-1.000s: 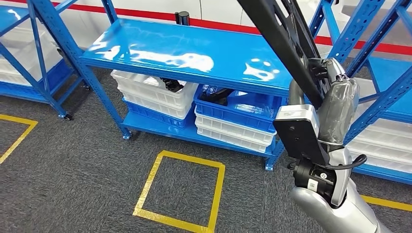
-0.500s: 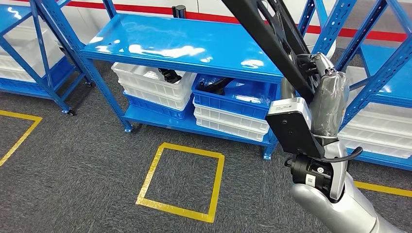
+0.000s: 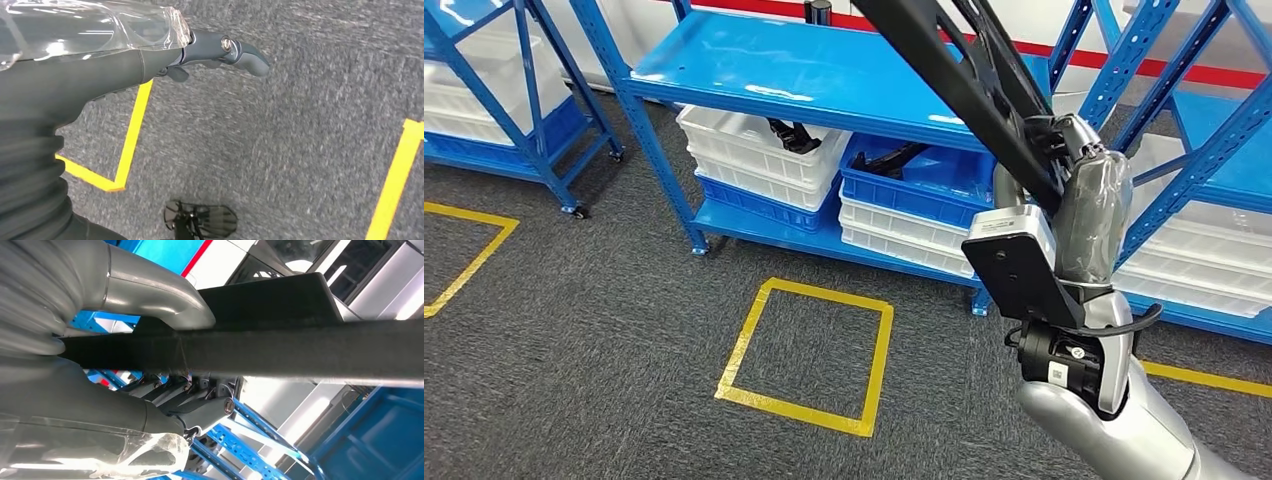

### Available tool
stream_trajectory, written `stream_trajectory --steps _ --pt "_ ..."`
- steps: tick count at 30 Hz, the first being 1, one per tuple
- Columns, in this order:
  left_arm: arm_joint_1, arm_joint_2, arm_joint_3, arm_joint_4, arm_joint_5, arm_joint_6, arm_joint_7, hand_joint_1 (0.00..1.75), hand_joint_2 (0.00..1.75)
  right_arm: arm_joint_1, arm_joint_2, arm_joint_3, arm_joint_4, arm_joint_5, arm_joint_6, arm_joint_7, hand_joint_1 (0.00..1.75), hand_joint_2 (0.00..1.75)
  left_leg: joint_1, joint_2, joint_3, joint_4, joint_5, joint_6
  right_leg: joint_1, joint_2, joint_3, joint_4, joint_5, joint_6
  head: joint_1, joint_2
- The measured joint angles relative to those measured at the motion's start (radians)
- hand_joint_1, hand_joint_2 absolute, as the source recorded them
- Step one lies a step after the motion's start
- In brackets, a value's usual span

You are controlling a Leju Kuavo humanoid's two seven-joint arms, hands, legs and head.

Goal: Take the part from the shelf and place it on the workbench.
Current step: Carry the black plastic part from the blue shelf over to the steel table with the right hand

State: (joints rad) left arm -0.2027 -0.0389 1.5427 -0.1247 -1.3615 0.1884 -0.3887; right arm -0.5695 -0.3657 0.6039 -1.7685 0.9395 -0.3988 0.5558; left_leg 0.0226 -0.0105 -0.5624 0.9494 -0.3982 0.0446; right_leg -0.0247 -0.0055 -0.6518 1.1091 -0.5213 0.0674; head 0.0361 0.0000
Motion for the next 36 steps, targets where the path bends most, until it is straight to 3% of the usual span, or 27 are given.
stream_trajectory --steps 1,2,3,4,6,8,9,11,12,13,14,16,17,18,19,20,21,22,24,25,27,28,30,32,33,34,36 --pt "0.000 0.000 0.000 0.000 0.000 0.000 0.000 0.00 1.75 0.000 0.000 0.000 0.001 0.000 0.000 0.000 1.75 1.75 -0.005 0.001 -0.010 0.000 0.008 0.007 0.002 0.000 -0.019 0.072 -0.043 -0.002 0.001 0.000" --pt "0.000 0.000 0.000 0.000 0.000 0.000 0.000 0.00 1.75 0.000 0.000 0.000 0.001 0.000 0.000 0.000 1.75 1.75 -0.011 0.002 -0.020 0.000 0.016 0.011 0.005 0.000 -0.029 0.126 -0.066 -0.005 0.002 0.000" --pt "0.000 0.000 0.000 0.000 0.000 -0.001 0.000 0.00 1.75 0.000 0.000 0.000 0.002 0.000 0.001 0.000 1.75 1.75 -0.017 0.003 -0.030 0.001 0.025 0.015 0.009 0.000 -0.024 0.152 -0.067 -0.010 0.002 0.000" --pt "0.000 0.000 0.000 0.000 0.000 -0.001 0.000 0.00 1.75 0.000 0.000 0.000 0.002 -0.001 0.001 0.000 1.75 1.75 -0.023 0.003 -0.039 0.001 0.034 0.018 0.014 0.000 -0.002 0.140 -0.049 -0.018 0.002 0.000" --pt "-0.001 -0.001 0.000 0.001 0.000 -0.001 0.000 0.00 1.75 -0.001 0.000 0.000 0.002 -0.001 0.002 0.000 1.75 1.75 -0.032 0.003 -0.057 0.001 0.051 0.021 0.030 0.000 0.088 0.023 0.001 -0.045 0.002 0.000" --pt "-0.001 -0.003 0.000 0.002 0.000 -0.001 0.000 0.00 1.75 -0.005 0.000 0.000 0.001 0.000 0.003 0.000 1.75 1.75 -0.037 0.003 -0.068 0.000 0.068 0.018 0.045 0.000 0.179 -0.119 0.016 -0.067 0.002 0.000" --pt "-0.001 -0.004 0.000 0.003 0.000 -0.001 0.000 0.00 1.75 -0.006 0.000 0.000 0.001 0.000 0.003 0.000 1.75 1.75 -0.036 0.004 -0.071 -0.002 0.077 0.015 0.050 0.000 0.201 -0.159 0.016 -0.072 0.001 0.000" --pt "0.000 -0.004 0.000 0.003 0.000 -0.001 0.001 0.00 1.75 -0.007 0.000 0.000 0.001 0.000 0.003 0.000 1.75 1.75 -0.035 0.005 -0.076 -0.009 0.096 0.004 0.051 -0.001 0.202 -0.184 0.029 -0.072 0.003 0.000" --pt "0.001 -0.005 0.000 0.003 -0.001 -0.001 0.001 0.00 1.75 -0.007 0.000 0.001 0.001 0.000 0.003 -0.001 1.75 1.75 -0.034 0.005 -0.082 -0.007 0.090 -0.002 0.048 -0.003 0.196 -0.189 0.041 -0.074 0.004 0.000" --pt "0.002 -0.005 0.000 0.004 -0.001 -0.001 0.001 0.00 1.75 -0.007 0.000 0.001 0.001 0.000 0.003 -0.001 1.75 1.75 -0.032 0.004 -0.091 0.011 0.066 -0.009 0.044 -0.004 0.187 -0.193 0.053 -0.078 0.004 0.000" --pt "0.002 -0.005 0.000 0.004 -0.001 -0.001 0.001 0.00 1.75 -0.007 0.001 0.002 0.001 0.000 0.003 -0.001 1.75 1.75 -0.029 0.004 -0.105 0.048 0.024 -0.018 0.040 -0.006 0.176 -0.196 0.067 -0.080 0.003 0.000" --pt "0.002 -0.003 0.000 0.005 -0.001 0.000 0.002 0.00 1.75 -0.007 0.001 0.004 0.001 0.000 0.004 -0.001 1.75 1.75 -0.017 0.005 -0.139 0.179 -0.078 -0.036 0.037 -0.007 0.149 -0.196 0.090 -0.082 0.001 0.000" --pt "0.001 -0.002 0.000 0.005 -0.002 0.000 0.002 0.00 1.75 -0.006 0.001 0.005 0.001 0.000 0.006 -0.001 1.75 1.75 -0.012 0.005 -0.150 0.245 -0.107 -0.043 0.036 -0.007 0.134 -0.195 0.101 -0.080 0.001 0.000" --pt "0.001 -0.002 0.000 0.005 -0.003 0.000 0.002 0.00 1.75 -0.005 0.001 0.006 0.001 -0.002 0.010 -0.001 1.75 1.75 -0.007 0.005 -0.150 0.288 -0.111 -0.051 0.033 -0.007 0.119 -0.194 0.113 -0.077 0.001 0.000" --pt "0.001 -0.002 0.000 0.005 -0.006 0.000 0.003 0.00 1.75 -0.005 0.001 0.006 0.001 -0.004 0.015 0.000 1.75 1.75 -0.002 0.005 -0.136 0.298 -0.094 -0.057 0.030 -0.007 0.103 -0.193 0.124 -0.073 0.001 0.000" --pt "0.000 -0.001 0.000 0.005 -0.008 0.000 0.004 0.00 1.75 -0.004 0.001 0.007 0.001 -0.006 0.019 0.000 1.75 1.75 0.002 0.005 -0.102 0.269 -0.067 -0.063 0.027 -0.006 0.087 -0.190 0.134 -0.068 0.000 0.000" --pt "-0.002 -0.001 0.000 0.005 -0.011 0.000 0.004 0.00 1.75 -0.004 0.001 0.008 0.001 -0.008 0.024 0.001 1.75 1.75 0.005 0.005 -0.053 0.209 -0.045 -0.067 0.024 -0.006 0.072 -0.186 0.143 -0.062 0.000 0.000" --pt "-0.004 0.000 0.000 0.005 -0.013 0.001 0.004 0.00 1.75 -0.005 0.001 0.007 0.001 -0.011 0.026 0.002 1.75 1.75 0.005 0.004 0.004 0.128 -0.040 -0.067 0.023 -0.006 0.059 -0.181 0.151 -0.056 0.000 0.000" --pt "-0.006 0.001 0.000 0.005 -0.018 0.002 0.004 0.00 1.75 -0.006 0.001 0.007 0.001 -0.016 0.029 0.001 1.75 1.75 0.001 0.001 0.082 0.005 -0.056 -0.054 0.022 -0.007 0.042 -0.175 0.167 -0.043 0.001 0.000" --pt "-0.006 0.002 0.000 0.005 -0.019 0.003 0.005 0.00 1.75 -0.007 0.001 0.006 0.001 -0.018 0.030 0.001 1.75 1.75 -0.003 0.000 0.093 -0.020 -0.063 -0.044 0.022 -0.007 0.037 -0.174 0.175 -0.037 0.001 0.000" --pt "-0.005 0.002 0.000 0.005 -0.021 0.004 0.005 0.00 1.75 -0.007 0.001 0.008 0.001 -0.019 0.031 0.000 1.75 1.75 -0.003 0.001 0.078 -0.021 -0.052 -0.023 0.020 -0.006 0.028 -0.172 0.183 -0.025 0.002 0.000" --pt "-0.005 0.002 0.000 0.005 -0.021 0.003 0.003 0.00 1.75 -0.007 0.001 0.008 0.001 -0.021 0.032 0.000 1.75 1.75 -0.002 0.002 0.069 -0.021 -0.043 -0.013 0.019 -0.005 0.017 -0.155 0.164 -0.019 0.003 0.000" --pt "-0.005 0.002 0.000 0.005 -0.018 0.001 -0.007 0.00 1.75 -0.007 0.000 0.009 0.002 -0.026 0.035 0.000 1.75 1.75 -0.001 0.004 0.051 -0.023 -0.025 0.003 0.016 -0.005 -0.017 -0.063 0.078 -0.012 0.005 0.000" --pt "-0.005 0.002 0.000 0.005 -0.009 0.000 -0.014 0.00 1.75 -0.006 -0.001 0.012 0.002 -0.033 0.040 0.000 1.75 1.75 -0.003 0.005 0.031 -0.022 -0.009 0.009 0.016 -0.005 -0.054 0.077 -0.002 -0.007 0.006 0.000" --pt "-0.005 0.002 0.000 0.005 -0.005 0.001 -0.015 0.00 1.75 -0.006 -0.001 0.013 0.002 -0.038 0.044 0.000 1.75 1.75 -0.003 0.006 0.021 -0.022 0.000 0.008 0.015 -0.005 -0.061 0.126 -0.011 -0.006 0.006 0.000" --pt "-0.004 0.002 0.000 0.005 -0.002 0.003 -0.015 0.00 1.75 -0.006 -0.001 0.015 0.002 -0.045 0.047 0.000 1.75 1.75 -0.004 0.006 0.011 -0.021 0.008 0.008 0.015 -0.005 -0.052 0.143 0.002 -0.006 0.006 0.000" --pt "-0.004 0.002 0.000 0.005 0.000 0.005 -0.014 0.00 1.75 -0.007 -0.001 0.016 0.002 -0.059 0.054 -0.001 1.75 1.75 -0.005 0.006 -0.004 -0.020 0.021 0.004 0.016 -0.004 0.019 0.066 0.054 -0.012 0.006 0.000"
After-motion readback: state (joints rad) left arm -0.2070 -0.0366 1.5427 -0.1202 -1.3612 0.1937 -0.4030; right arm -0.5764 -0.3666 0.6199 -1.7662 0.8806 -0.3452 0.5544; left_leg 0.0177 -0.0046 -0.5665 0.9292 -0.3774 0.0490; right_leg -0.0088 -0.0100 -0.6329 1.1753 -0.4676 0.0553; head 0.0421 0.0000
